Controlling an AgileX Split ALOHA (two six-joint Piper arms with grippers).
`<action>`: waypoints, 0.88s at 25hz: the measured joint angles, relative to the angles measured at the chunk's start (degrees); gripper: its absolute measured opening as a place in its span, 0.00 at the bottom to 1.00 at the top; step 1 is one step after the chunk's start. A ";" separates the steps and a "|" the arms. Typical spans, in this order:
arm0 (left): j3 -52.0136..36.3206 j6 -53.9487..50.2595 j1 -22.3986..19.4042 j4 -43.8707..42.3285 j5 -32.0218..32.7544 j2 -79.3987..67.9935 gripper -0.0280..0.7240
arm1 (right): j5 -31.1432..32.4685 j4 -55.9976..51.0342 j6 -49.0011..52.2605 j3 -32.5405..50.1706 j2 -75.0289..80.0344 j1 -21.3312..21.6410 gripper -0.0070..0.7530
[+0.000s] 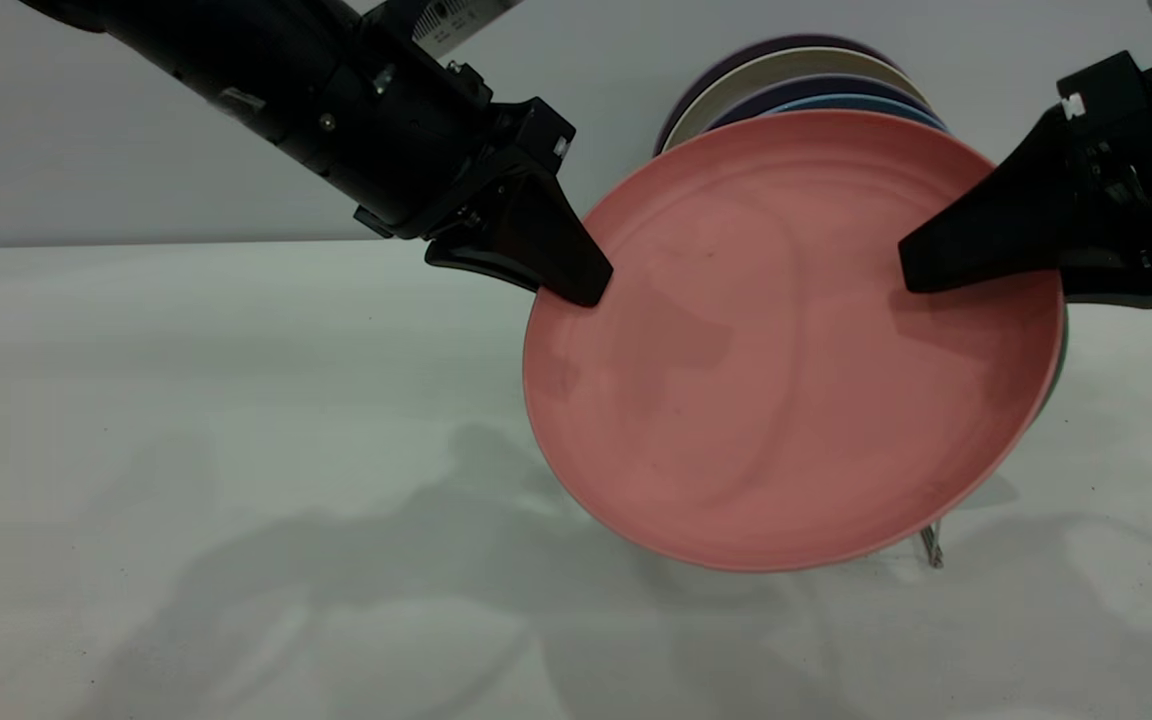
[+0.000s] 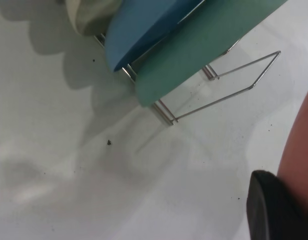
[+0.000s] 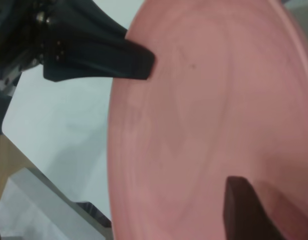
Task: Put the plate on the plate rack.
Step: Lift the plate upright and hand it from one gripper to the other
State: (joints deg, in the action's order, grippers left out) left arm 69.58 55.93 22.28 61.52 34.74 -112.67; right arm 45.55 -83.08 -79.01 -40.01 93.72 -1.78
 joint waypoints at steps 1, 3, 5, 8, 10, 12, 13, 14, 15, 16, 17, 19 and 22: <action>0.00 0.00 0.13 0.00 0.00 0.00 0.06 | 0.00 0.05 0.00 0.00 0.36 0.00 0.31; 0.00 0.00 0.20 -0.05 0.00 0.00 0.06 | -0.20 0.34 0.00 0.00 1.01 0.05 0.23; 0.00 0.05 0.20 -0.10 0.00 0.00 0.06 | -0.97 0.55 0.00 0.00 1.97 0.05 0.16; -0.05 0.05 0.20 -0.23 0.00 0.00 0.06 | -1.12 0.80 -0.45 -0.05 3.50 0.11 0.12; -0.05 0.05 0.20 -0.35 0.00 -0.07 0.06 | -1.07 0.80 -0.74 -0.05 3.94 0.11 0.12; -0.05 0.05 0.20 -0.42 0.00 -0.14 0.06 | -1.07 0.80 -1.00 -0.05 3.94 0.11 0.12; -0.05 0.10 0.20 -0.42 0.00 -0.16 0.07 | -1.07 0.80 -1.13 -0.05 3.94 0.11 0.12; -0.05 0.10 0.20 -0.42 0.00 -0.16 0.07 | -1.07 0.80 -1.27 -0.05 3.94 0.11 0.12; -0.05 0.04 0.20 -0.42 0.00 -0.16 0.08 | -1.07 0.86 -1.35 -0.05 3.94 0.11 0.12; -0.05 0.05 0.20 -0.28 0.05 -0.16 0.09 | -1.22 1.00 -1.48 -0.05 3.94 0.11 0.12; -0.05 0.05 0.20 -0.04 0.18 -0.16 0.11 | -1.51 1.15 -1.49 -0.05 3.94 0.11 0.12; -0.05 0.05 0.29 0.70 0.38 -0.16 0.19 | -1.88 2.41 -1.49 -0.11 3.94 0.05 0.11; -0.05 0.05 0.36 1.07 0.49 -0.10 0.36 | -3.10 4.67 -1.49 -0.11 3.94 0.05 0.11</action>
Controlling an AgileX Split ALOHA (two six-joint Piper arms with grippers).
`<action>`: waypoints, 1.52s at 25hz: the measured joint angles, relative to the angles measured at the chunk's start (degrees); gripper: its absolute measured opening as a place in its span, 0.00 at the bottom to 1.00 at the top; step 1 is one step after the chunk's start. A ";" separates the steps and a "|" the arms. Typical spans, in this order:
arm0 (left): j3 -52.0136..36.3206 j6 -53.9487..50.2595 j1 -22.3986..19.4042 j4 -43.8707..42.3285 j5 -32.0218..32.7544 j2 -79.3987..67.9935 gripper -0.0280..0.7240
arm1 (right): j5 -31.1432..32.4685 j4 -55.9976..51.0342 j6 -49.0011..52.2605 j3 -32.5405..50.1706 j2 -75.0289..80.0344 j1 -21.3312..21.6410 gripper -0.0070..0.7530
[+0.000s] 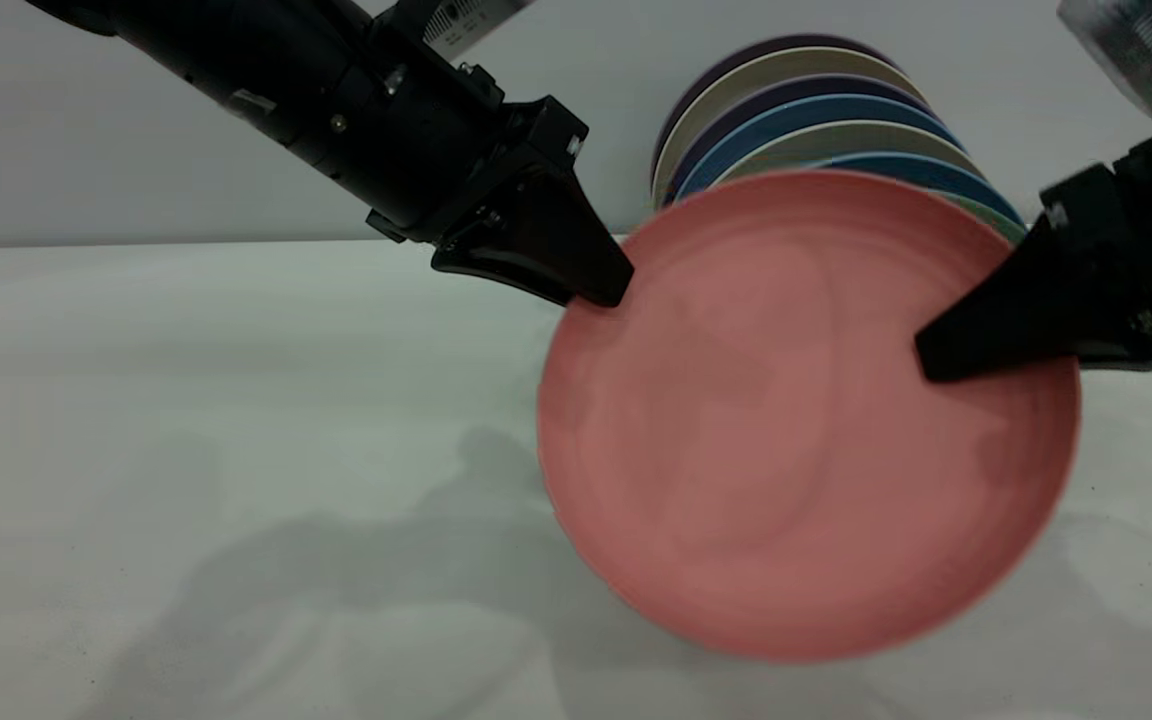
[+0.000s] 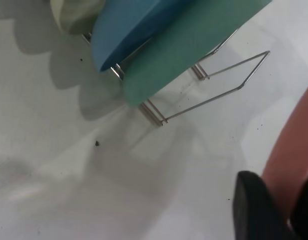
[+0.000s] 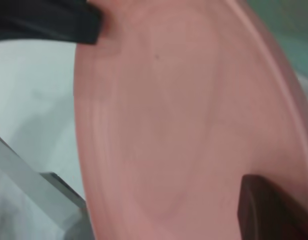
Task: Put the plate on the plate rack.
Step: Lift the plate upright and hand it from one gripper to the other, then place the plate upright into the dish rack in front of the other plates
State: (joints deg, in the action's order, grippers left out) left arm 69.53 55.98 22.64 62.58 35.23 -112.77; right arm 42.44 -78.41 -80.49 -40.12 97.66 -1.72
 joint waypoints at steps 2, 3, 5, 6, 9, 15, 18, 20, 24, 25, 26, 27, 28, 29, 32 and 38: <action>0.00 0.00 0.00 0.20 0.00 0.38 0.48 | -0.67 1.31 0.00 0.00 0.00 0.00 0.11; 0.00 0.00 0.00 0.20 0.00 0.61 0.53 | -0.87 1.88 0.00 0.00 0.00 0.00 0.11; 0.00 0.00 0.00 0.31 0.00 1.29 0.60 | -1.35 3.57 0.08 -0.22 0.00 0.00 0.11; 0.00 0.00 0.00 0.31 0.00 1.65 0.61 | -1.63 5.11 0.59 -0.56 0.00 0.00 0.11; 0.00 -0.19 0.00 -0.28 0.10 2.41 0.62 | -1.90 10.72 2.93 -2.09 0.00 0.00 0.11; 0.00 -1.85 -0.33 -3.40 0.42 3.66 0.63 | -1.79 23.53 9.73 -6.29 -2.45 0.00 0.11; 0.00 -2.02 -0.84 -3.53 0.63 4.09 0.63 | -1.77 31.08 13.05 -7.98 -6.53 -0.68 0.11; 0.00 -2.03 -0.89 -3.82 0.67 4.09 0.63 | -2.11 36.42 15.24 -8.47 -9.57 -2.11 0.11; 0.00 -2.03 -0.89 -4.87 0.67 4.09 0.63 | -4.33 46.93 18.34 -8.61 -13.53 -7.64 0.11; 0.00 -2.03 -0.89 -5.00 0.62 4.09 0.63 | -4.89 50.05 19.44 -8.61 -14.18 -9.43 0.11; 0.00 -2.03 -1.11 -5.00 0.57 4.09 0.63 | -5.78 52.74 21.17 -8.61 -14.62 -11.22 0.11; 0.00 -2.09 -1.55 -5.00 0.63 4.09 0.63 | -6.80 55.92 23.22 -8.61 -14.91 -12.65 0.11; 0.00 -2.14 -2.36 -4.95 0.96 4.09 0.63 | -7.78 59.31 25.41 -8.61 -14.94 -14.22 0.11; 0.00 -2.20 -3.31 -4.95 1.32 4.09 0.63 | -8.53 62.16 27.35 -8.61 -14.94 -15.68 0.11; 0.00 -2.37 -6.38 -4.95 2.70 4.11 0.63 | -10.42 72.39 34.30 -8.61 -14.94 -19.12 0.11; 0.00 -2.35 -10.90 -3.99 5.58 4.22 0.63 | -11.60 89.65 46.09 -9.75 -14.94 -24.08 0.11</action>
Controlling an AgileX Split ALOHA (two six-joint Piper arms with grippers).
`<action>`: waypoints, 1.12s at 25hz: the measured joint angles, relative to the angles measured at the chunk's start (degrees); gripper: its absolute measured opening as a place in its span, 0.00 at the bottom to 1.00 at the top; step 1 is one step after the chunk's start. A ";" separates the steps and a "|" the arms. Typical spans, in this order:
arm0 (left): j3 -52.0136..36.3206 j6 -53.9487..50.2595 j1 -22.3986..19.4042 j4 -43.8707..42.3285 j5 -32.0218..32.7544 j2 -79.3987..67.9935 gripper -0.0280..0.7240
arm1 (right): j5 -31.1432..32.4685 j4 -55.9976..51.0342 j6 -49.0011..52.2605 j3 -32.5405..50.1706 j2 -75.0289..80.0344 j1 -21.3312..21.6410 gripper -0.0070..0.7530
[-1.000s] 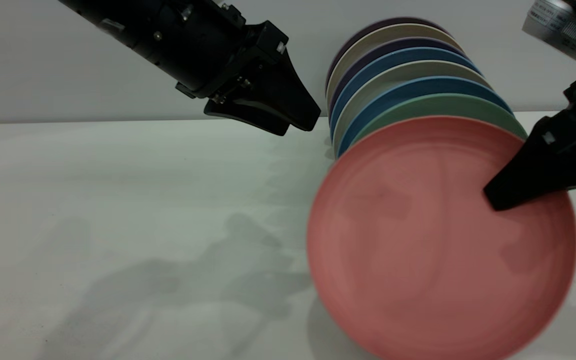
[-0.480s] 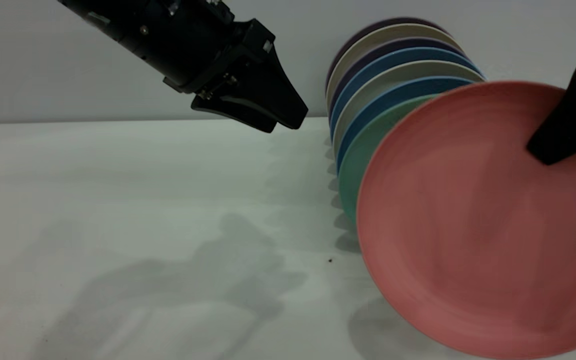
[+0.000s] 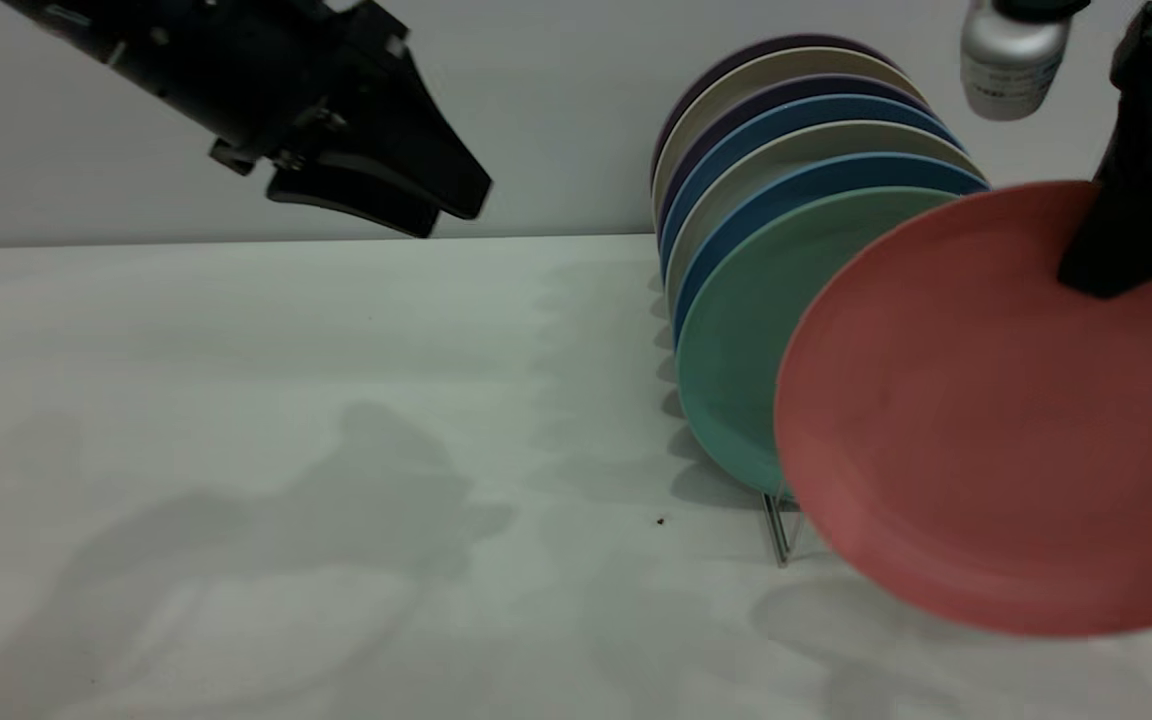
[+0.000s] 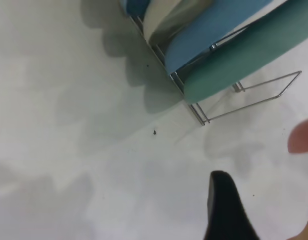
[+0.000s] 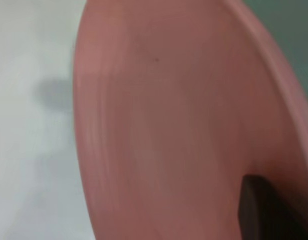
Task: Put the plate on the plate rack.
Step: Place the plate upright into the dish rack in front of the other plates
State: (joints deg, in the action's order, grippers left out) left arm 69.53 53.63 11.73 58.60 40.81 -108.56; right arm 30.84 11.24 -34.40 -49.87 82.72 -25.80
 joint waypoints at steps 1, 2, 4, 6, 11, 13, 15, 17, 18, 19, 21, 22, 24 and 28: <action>0.00 0.00 -0.21 0.05 0.21 0.07 0.63 | 0.25 2.37 1.59 -0.78 0.00 -0.79 0.11; 0.00 0.00 -0.28 0.12 0.25 0.07 0.63 | 0.38 4.22 2.73 -1.69 0.00 -1.57 0.11; 0.00 0.00 -0.28 0.18 0.43 0.24 0.63 | 1.47 8.06 4.75 -3.28 0.00 -2.85 0.11; 0.00 0.14 -0.28 0.31 0.49 0.30 0.63 | 2.51 11.07 5.97 -4.61 0.00 -4.09 0.11; 0.00 0.19 -0.76 0.31 0.49 0.35 0.63 | 3.53 17.53 8.11 -5.99 0.00 -5.58 0.11; 0.00 0.31 -0.76 0.31 0.49 0.35 0.63 | 3.63 18.99 8.56 -6.04 0.00 -5.63 0.11; 0.00 0.30 -0.76 0.31 0.49 0.35 0.63 | 3.51 19.55 8.79 -6.17 0.00 -5.63 0.11; 0.00 0.30 -0.76 0.66 0.49 0.35 0.63 | 3.11 19.72 8.79 -6.17 0.00 -5.63 0.11; 0.00 0.44 -0.76 0.80 0.49 0.35 0.63 | 2.66 19.72 8.79 -6.17 0.00 -5.63 0.11; 0.00 0.59 -0.76 1.17 0.49 0.35 0.63 | 2.30 19.72 8.79 -6.17 0.00 -5.63 0.11; 0.00 0.62 -0.76 1.36 0.49 0.35 0.63 | 1.32 19.72 8.79 -6.17 0.00 -5.63 0.11; 0.00 0.62 -0.76 1.39 0.49 0.35 0.63 | 0.93 19.74 8.79 -6.17 0.00 -5.63 0.11; 0.00 0.65 -0.76 1.56 0.49 0.35 0.63 | 0.23 19.91 8.79 -6.17 0.00 -5.63 0.11; 0.00 0.65 -0.76 1.56 0.49 0.35 0.63 | -1.68 20.29 8.79 -6.17 0.00 -5.63 0.11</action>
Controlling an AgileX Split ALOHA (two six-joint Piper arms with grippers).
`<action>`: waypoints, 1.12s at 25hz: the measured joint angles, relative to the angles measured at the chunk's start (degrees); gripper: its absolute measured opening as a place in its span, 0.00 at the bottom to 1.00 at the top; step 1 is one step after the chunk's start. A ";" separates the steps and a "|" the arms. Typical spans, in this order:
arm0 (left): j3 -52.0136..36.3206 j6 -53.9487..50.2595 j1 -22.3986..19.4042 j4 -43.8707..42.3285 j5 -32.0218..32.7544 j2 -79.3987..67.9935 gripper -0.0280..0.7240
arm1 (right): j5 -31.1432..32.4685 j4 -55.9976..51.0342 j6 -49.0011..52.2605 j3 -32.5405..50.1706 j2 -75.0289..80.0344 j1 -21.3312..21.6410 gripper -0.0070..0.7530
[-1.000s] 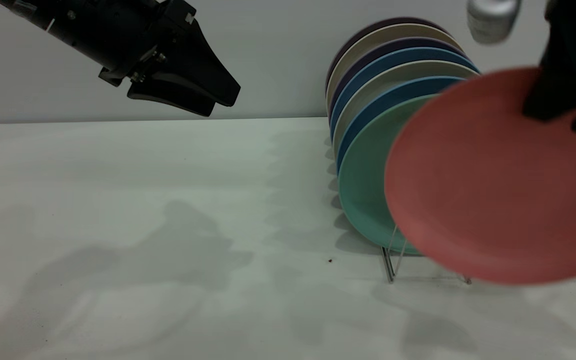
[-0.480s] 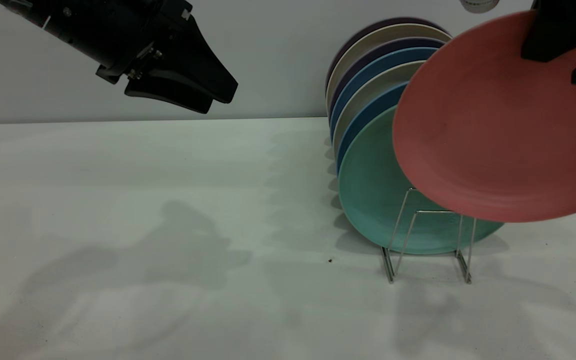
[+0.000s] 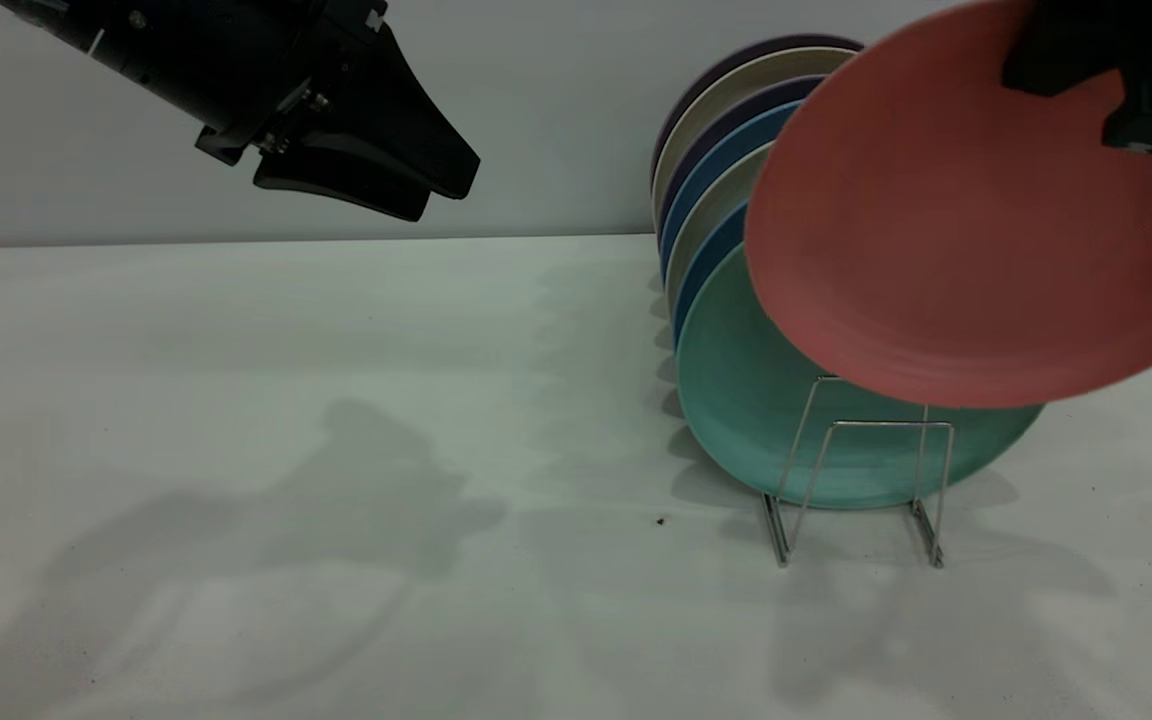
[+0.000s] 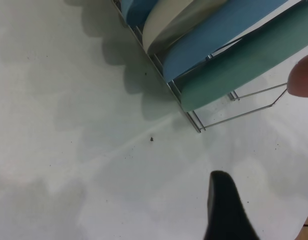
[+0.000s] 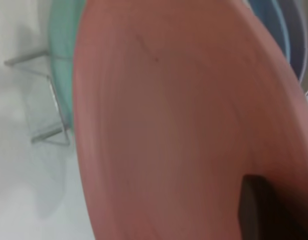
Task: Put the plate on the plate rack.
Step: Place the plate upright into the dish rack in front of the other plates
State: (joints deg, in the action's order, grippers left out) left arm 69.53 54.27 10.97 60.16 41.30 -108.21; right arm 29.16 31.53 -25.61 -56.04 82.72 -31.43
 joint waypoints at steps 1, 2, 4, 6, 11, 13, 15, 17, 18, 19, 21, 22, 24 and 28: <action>0.00 0.00 0.00 0.00 0.00 0.00 0.63 | -0.56 0.00 0.00 0.00 0.00 0.00 0.11; 0.00 0.00 0.00 0.00 0.00 0.00 0.63 | -1.05 0.00 0.00 0.00 0.00 0.00 0.11; 0.00 0.00 0.00 0.00 0.00 0.00 0.63 | -1.89 0.00 0.00 0.00 0.00 0.00 0.11; 0.00 0.00 0.00 0.00 0.00 0.00 0.63 | -2.60 -0.05 -0.05 0.00 0.00 0.00 0.11; 0.00 0.14 0.00 0.00 0.00 0.00 0.63 | -3.96 -2.04 -2.03 0.00 0.05 0.00 0.11; 0.00 0.18 0.00 0.00 0.00 0.00 0.63 | -3.90 -3.61 -3.79 0.00 0.46 0.00 0.11; 0.00 0.18 0.00 0.00 0.00 0.00 0.63 | -3.90 -5.46 -5.77 0.00 1.22 0.00 0.11; 0.00 0.18 0.00 0.00 0.00 0.00 0.63 | -4.29 -6.24 -6.97 0.00 1.92 0.00 0.11; 0.00 0.25 0.00 0.00 0.00 0.00 0.63 | -4.55 -6.47 -7.37 0.00 2.22 0.00 0.11; 0.00 0.40 0.00 0.00 0.00 0.00 0.63 | -4.81 -6.51 -7.67 0.00 2.31 0.00 0.11; 0.00 0.53 0.00 0.00 0.00 0.00 0.63 | -4.94 -6.58 -8.31 0.00 2.38 0.00 0.11; 0.00 0.52 0.00 0.00 0.00 0.00 0.63 | -4.94 -6.65 -8.72 0.00 2.38 0.00 0.11; 0.00 0.52 0.00 0.00 0.00 0.00 0.63 | -5.01 -6.65 -9.23 0.00 2.38 0.00 0.11; 0.00 0.65 0.00 0.00 -0.05 0.00 0.63 | -5.63 -7.45 -9.54 0.00 2.68 0.00 0.11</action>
State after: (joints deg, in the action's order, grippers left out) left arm 69.53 54.93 10.97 60.16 41.25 -108.21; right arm 23.53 24.08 -35.14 -56.04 85.39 -31.43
